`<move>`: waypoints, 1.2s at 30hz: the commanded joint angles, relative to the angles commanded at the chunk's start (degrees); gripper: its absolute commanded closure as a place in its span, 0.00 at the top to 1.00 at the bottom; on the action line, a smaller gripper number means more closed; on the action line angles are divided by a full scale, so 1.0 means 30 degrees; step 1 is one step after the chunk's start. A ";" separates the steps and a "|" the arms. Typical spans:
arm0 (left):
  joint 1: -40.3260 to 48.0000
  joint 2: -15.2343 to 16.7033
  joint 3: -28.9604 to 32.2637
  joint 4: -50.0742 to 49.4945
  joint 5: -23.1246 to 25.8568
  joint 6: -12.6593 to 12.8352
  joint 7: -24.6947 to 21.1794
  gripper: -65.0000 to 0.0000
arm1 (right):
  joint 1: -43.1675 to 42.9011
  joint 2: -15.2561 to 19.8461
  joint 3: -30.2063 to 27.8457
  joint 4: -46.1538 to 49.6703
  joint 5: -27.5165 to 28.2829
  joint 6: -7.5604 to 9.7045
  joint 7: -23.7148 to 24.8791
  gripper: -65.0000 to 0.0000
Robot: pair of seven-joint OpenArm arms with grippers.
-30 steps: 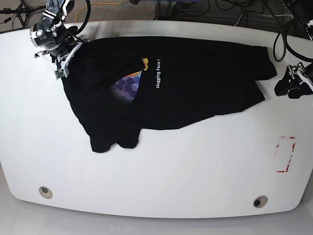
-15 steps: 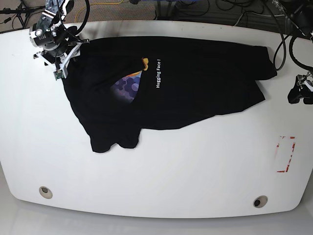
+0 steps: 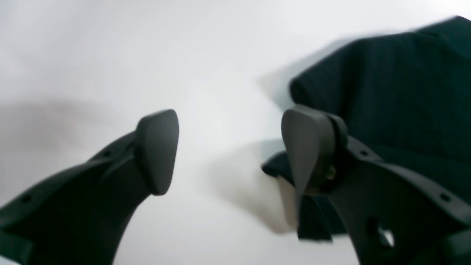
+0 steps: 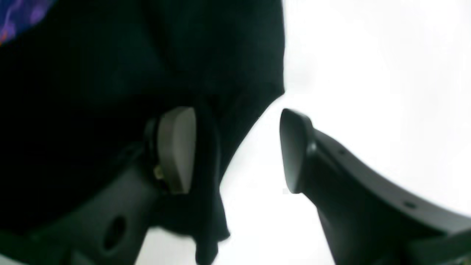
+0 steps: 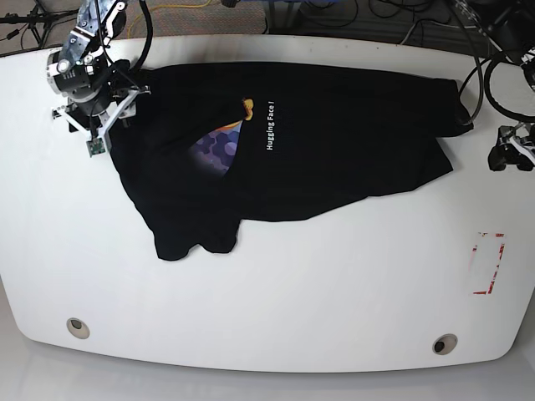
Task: Fold the T-shirt properly
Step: 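Move both grippers to the shirt's side edges and grasp them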
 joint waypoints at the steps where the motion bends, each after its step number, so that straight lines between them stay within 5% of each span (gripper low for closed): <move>1: 0.0322 0.0000 0.0322 0.0029 0.0059 0.0000 -0.0410 0.66 | 0.0381 -0.0029 0.0000 -0.0029 0.0000 0.0000 0.0000 0.54; 15: 0.1670 -0.0029 0.3956 -0.0029 0.0234 0.0000 -0.3751 0.66 | 0.5597 0.0762 -0.0088 -0.5245 -0.0147 0.0000 0.0088 0.54; 29: 0.1026 0.1905 0.4396 0.0908 0.4659 0.0000 -0.3897 0.66 | 0.8762 0.1407 -0.0117 -1.1106 0.0000 0.0000 0.1934 0.54; 36: 0.1055 0.2256 0.4366 0.1670 0.5245 0.0000 -0.3897 0.66 | 0.9407 0.1377 -0.0147 -1.3245 -0.0147 0.0000 0.3516 0.54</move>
